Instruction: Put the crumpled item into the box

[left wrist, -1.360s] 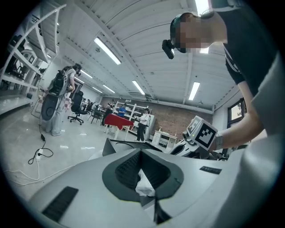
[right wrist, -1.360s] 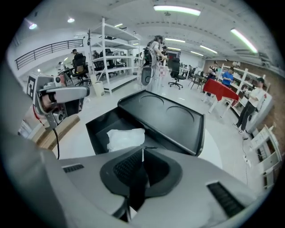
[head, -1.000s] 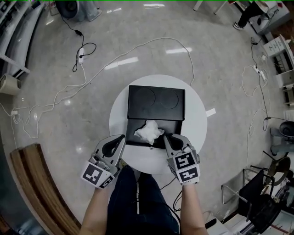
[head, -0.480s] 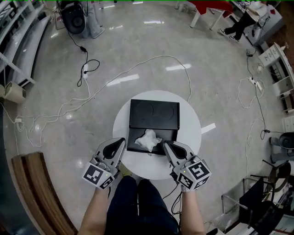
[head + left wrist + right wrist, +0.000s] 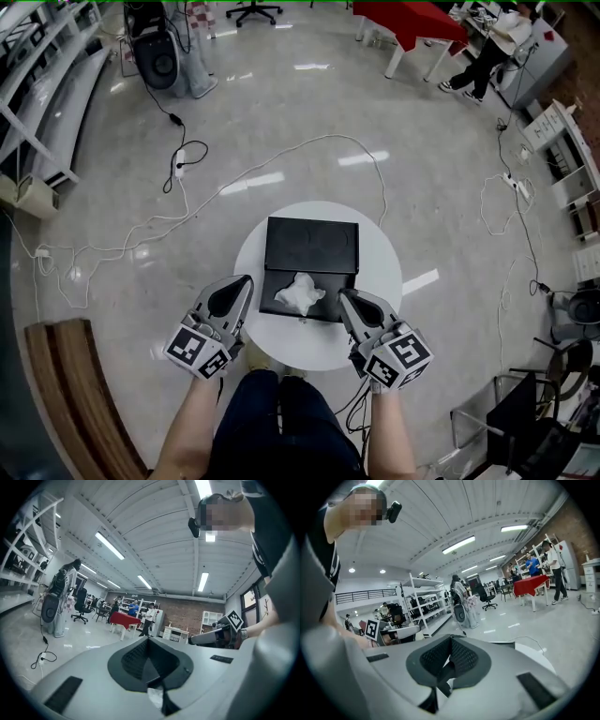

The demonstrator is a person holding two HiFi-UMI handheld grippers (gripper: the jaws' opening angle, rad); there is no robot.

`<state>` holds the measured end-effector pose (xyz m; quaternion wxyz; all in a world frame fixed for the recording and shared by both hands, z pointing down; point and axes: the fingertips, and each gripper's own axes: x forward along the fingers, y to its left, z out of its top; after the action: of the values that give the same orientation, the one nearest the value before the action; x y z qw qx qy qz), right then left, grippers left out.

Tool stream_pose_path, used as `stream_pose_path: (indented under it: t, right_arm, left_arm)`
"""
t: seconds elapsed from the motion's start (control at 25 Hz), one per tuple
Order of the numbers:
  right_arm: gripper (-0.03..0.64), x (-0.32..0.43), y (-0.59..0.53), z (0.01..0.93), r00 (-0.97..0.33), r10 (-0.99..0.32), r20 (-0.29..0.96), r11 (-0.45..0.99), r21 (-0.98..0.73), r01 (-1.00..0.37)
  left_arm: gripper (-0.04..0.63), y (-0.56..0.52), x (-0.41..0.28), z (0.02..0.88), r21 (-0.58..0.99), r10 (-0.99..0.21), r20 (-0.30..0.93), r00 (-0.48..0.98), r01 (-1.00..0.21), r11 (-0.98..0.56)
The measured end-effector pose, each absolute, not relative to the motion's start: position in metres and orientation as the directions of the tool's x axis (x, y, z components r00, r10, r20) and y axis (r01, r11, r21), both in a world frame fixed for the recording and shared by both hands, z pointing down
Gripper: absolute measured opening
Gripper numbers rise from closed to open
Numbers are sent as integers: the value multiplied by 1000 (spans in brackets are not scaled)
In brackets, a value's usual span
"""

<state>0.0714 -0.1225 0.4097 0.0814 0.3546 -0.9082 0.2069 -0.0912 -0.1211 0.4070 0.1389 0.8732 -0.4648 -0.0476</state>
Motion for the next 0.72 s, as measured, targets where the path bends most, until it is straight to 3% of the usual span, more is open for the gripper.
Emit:
stream_pose_path:
  t: [0.72]
  right_arm:
    - [5, 96, -123, 342, -667, -722, 184, 633, -216, -744]
  left_arm:
    - [-3, -124, -103, 342, 254, -864, -34, 502, -832, -493]
